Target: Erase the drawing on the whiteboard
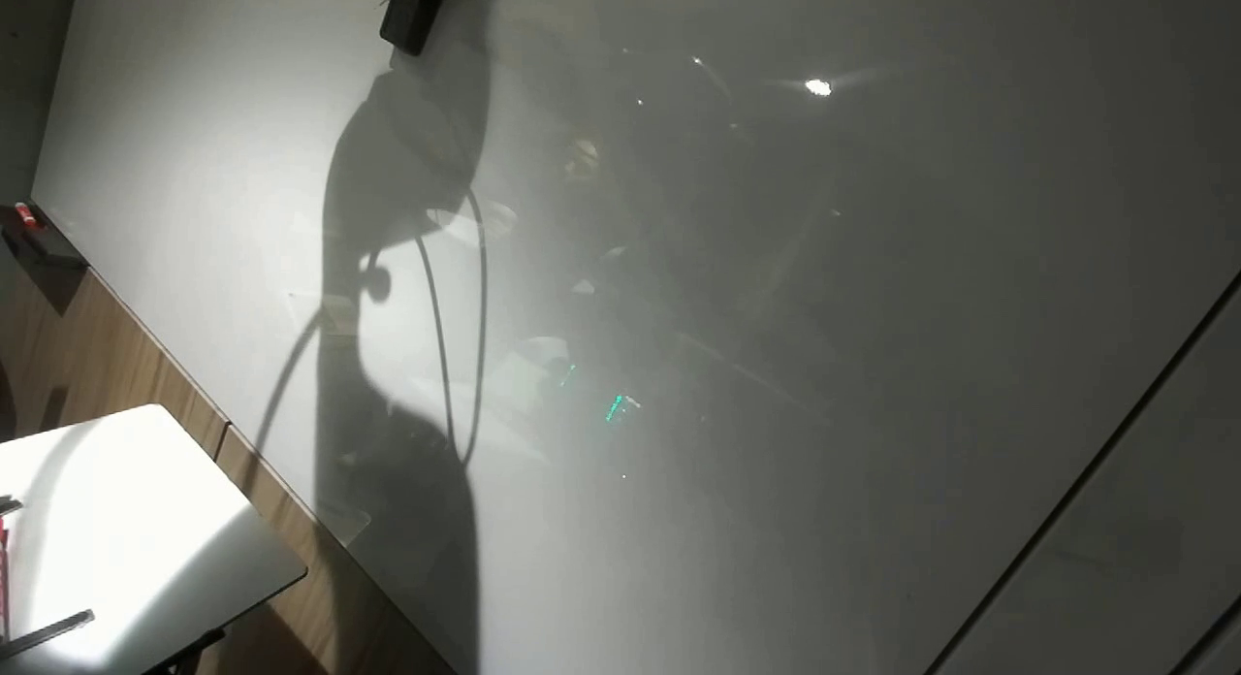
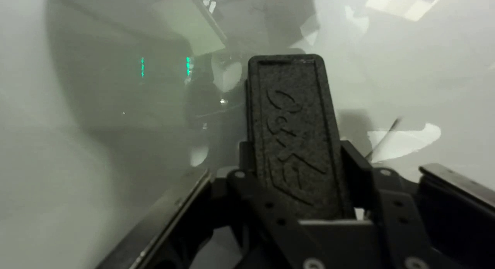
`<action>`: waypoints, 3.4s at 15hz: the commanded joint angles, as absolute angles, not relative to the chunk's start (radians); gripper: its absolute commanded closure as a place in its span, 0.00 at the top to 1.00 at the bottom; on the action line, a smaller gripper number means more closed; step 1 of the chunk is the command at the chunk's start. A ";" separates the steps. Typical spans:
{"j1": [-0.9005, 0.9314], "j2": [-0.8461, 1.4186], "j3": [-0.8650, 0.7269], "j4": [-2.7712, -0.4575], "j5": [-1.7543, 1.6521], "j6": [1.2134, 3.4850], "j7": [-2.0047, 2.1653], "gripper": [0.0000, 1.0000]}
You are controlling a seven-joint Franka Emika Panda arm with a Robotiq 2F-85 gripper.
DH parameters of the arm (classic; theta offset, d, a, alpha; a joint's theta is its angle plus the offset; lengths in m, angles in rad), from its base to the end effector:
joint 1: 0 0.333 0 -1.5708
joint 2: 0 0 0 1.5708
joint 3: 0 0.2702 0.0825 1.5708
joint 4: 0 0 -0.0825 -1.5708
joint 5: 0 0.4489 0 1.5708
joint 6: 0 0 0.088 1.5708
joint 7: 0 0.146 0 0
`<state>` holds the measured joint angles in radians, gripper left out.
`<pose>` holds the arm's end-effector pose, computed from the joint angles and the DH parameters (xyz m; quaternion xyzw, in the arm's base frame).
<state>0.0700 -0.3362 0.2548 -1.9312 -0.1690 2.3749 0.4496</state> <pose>0.5728 0.2043 0.6389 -0.9208 0.0139 -0.3886 0.0310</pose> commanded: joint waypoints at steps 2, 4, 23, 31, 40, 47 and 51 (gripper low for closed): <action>0.056 -0.208 0.312 -1.802 -0.219 2.403 0.495 0.30; 0.067 -0.206 0.334 -1.780 -0.230 2.379 0.522 0.30; 0.122 -0.108 0.339 -1.685 -0.378 2.398 0.579 0.30; 0.073 -0.210 0.255 -1.771 -0.352 2.376 0.579 0.30; -0.014 -0.282 0.187 -1.876 -0.349 2.386 0.555 0.30; 0.031 -0.419 0.151 -2.108 -0.187 2.364 0.422 0.30; 0.052 -0.499 0.162 -2.360 -0.159 2.404 0.357 0.30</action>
<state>0.0360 -0.4101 0.1624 -2.1658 -0.1846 2.3473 0.4130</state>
